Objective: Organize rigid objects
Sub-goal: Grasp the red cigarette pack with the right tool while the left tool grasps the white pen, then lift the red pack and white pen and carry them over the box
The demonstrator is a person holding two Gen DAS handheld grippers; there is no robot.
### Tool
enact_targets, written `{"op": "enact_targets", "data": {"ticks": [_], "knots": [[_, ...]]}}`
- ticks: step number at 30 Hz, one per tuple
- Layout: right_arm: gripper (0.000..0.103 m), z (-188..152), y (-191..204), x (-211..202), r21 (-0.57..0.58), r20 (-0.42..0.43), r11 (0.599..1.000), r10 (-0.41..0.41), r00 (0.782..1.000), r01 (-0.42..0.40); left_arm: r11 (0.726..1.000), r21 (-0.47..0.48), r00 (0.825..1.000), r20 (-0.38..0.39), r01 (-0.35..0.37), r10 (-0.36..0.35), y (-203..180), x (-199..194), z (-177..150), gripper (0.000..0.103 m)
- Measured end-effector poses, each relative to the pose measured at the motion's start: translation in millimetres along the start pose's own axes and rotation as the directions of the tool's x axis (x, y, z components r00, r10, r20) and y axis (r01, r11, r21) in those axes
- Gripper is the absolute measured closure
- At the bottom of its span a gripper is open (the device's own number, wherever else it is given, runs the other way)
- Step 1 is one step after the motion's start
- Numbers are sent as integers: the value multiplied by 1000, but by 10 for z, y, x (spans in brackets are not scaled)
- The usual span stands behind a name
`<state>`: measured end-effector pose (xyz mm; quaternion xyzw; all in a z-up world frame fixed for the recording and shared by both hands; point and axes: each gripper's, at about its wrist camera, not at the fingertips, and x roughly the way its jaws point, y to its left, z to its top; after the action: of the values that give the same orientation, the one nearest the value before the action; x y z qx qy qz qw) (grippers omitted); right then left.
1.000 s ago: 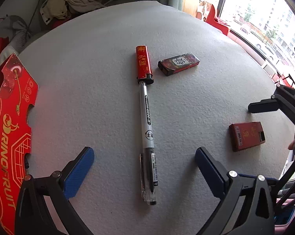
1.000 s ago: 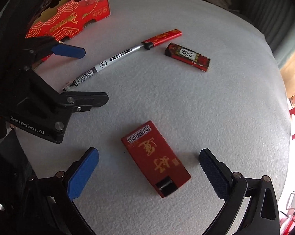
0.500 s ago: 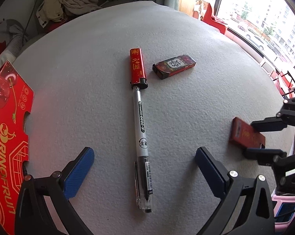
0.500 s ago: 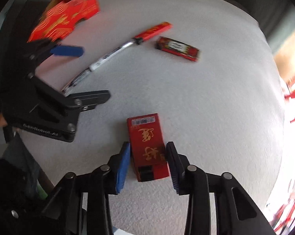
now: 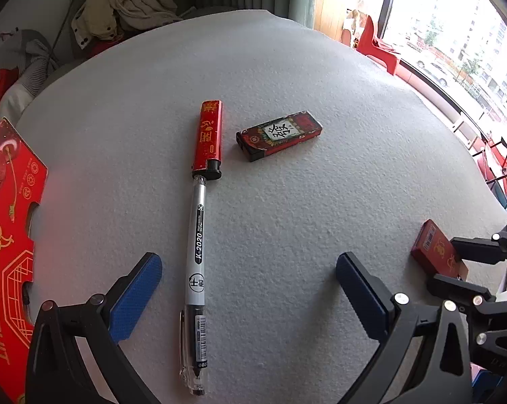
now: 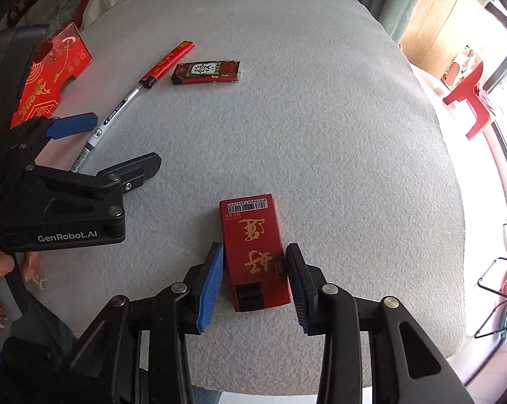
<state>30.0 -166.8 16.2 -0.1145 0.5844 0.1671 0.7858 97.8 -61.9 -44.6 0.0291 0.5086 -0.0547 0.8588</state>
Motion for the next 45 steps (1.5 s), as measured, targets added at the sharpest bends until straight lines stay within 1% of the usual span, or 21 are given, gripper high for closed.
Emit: {"op": "enact_targets", "data": {"ticks": [3, 5, 7, 8, 9, 12, 14, 16, 17, 18, 19, 20, 21, 23, 24, 27, 30, 34, 37, 40, 45], "knots": [[61, 25, 19, -53, -1, -11, 1000, 4, 1000, -4, 1000, 0, 1000, -5, 1, -1, 12, 2, 20, 1], [45, 60, 31, -26, -27, -30, 999, 37, 999, -38, 1000, 0, 1000, -13, 3, -3, 9, 6, 30, 1], [0, 33, 226, 83, -132, -106, 989, 60, 993, -74, 1000, 2, 1000, -23, 7, -7, 14, 18, 73, 3], [0, 22, 303, 85, -167, -84, 984, 49, 995, -62, 1000, 7, 1000, -27, 10, -10, 6, 15, 82, 5], [0, 24, 315, 124, -144, -94, 988, 47, 994, -61, 1000, 24, 999, -29, 19, -19, -22, -2, 87, 10], [2, 11, 290, 179, -107, -59, 993, 42, 997, -48, 997, 65, 999, -24, 40, -39, -96, -60, 90, 31], [13, 3, 239, 179, -91, -31, 995, 39, 999, -42, 996, 77, 999, -16, 48, -47, -114, -82, 93, 46], [41, 33, 115, 168, -51, -15, 998, 31, 999, -32, 996, 71, 999, -12, 48, -48, -101, -95, 90, 62], [46, 54, 55, 180, -32, -16, 999, 31, 999, -31, 997, 64, 999, -14, 47, -46, -81, -95, 94, 64], [55, 77, 6, 200, -22, -20, 999, 25, 999, -26, 997, 60, 999, -17, 43, -42, -64, -93, 102, 71], [58, 99, -3, 228, -40, -27, 999, 10, 1000, -11, 997, 60, 999, -20, 45, -44, -54, -95, 106, 83], [60, 109, 10, 251, -58, -31, 998, 5, 1000, -7, 997, 55, 999, -24, 50, -49, -39, -95, 106, 87], [68, 114, 29, 256, -71, -27, 998, -3, 1000, 1, 998, 48, 999, -24, 50, -48, -9, -97, 97, 92], [68, 59, 69, 261, -92, 3, 994, -67, 998, 67, 997, 18, 997, -18, 72, -72, 75, -119, 55, 93], [68, 21, 51, 256, -70, 26, 996, -59, 998, 61, 997, -5, 996, -16, 83, -83, 115, -135, 29, 93], [68, -83, -176, 206, 89, 74, 995, 46, 996, -53, 995, -19, 995, -14, 95, -95, 158, -186, -45, 93], [68, -178, -413, 193, 214, 110, 964, 134, 985, -155, 995, -23, 996, -11, 93, -93, 200, -228, -95, 93], [68, -245, -670, 174, 325, 166, 914, 198, 966, -244, 994, -56, 995, 6, 96, -96, 269, -309, -150, 93], [68, -345, -793, 145, 350, 183, 899, 211, 960, -265, 997, -39, 998, -1, 65, -65, 271, -339, -226, 93], [68, -359, -709, 193, 346, 182, 899, 215, 960, -267, 999, -28, 999, -19, 45, -46, 264, -317, -315, 93], [68, -364, -668, 203, 379, 213, 872, 244, 946, -310, 997, -50, 999, 7, 50, -50, 280, -380, -417, 93]]}}
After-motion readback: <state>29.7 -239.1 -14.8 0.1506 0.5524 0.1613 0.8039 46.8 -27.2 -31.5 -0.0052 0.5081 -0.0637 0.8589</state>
